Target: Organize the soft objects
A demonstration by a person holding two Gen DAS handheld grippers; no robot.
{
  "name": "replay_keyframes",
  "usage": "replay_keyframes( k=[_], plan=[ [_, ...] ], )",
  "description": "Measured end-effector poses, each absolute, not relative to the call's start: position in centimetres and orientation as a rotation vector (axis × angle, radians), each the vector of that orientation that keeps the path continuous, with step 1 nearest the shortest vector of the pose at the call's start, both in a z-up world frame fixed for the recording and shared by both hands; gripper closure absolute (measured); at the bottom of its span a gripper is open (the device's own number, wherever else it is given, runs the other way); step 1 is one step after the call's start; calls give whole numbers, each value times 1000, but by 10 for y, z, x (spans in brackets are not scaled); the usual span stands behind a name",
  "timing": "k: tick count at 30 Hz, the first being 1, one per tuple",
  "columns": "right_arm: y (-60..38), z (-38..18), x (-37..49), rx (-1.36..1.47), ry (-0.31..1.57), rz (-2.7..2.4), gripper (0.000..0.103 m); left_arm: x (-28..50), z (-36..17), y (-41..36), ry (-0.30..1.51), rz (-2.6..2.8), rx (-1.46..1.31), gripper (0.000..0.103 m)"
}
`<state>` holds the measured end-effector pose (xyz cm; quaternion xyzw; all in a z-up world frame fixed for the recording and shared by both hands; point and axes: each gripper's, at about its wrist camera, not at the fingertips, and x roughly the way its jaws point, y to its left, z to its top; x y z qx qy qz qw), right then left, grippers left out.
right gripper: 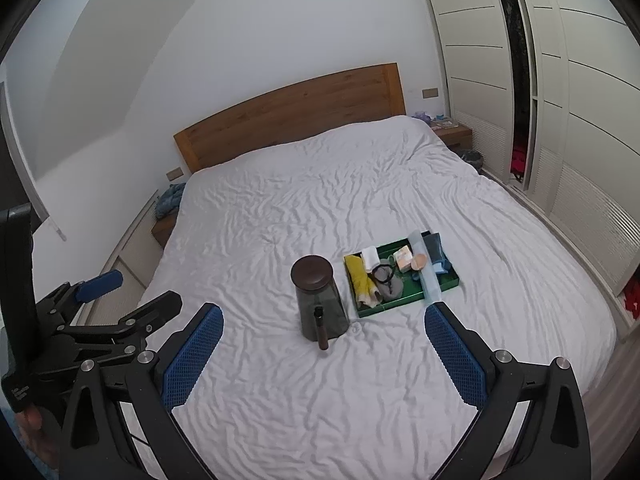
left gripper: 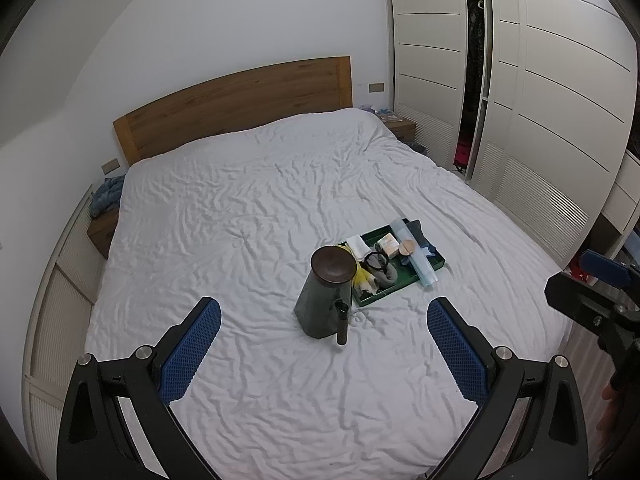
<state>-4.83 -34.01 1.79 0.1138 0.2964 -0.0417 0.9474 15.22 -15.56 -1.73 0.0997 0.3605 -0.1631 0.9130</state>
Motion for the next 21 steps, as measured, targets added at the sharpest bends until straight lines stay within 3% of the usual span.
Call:
replay_keyframes(
  k=[21],
  plan=[
    [-341, 17, -46, 204, 612, -36, 0, 149, -9, -155, 728, -321, 183, 2]
  ],
)
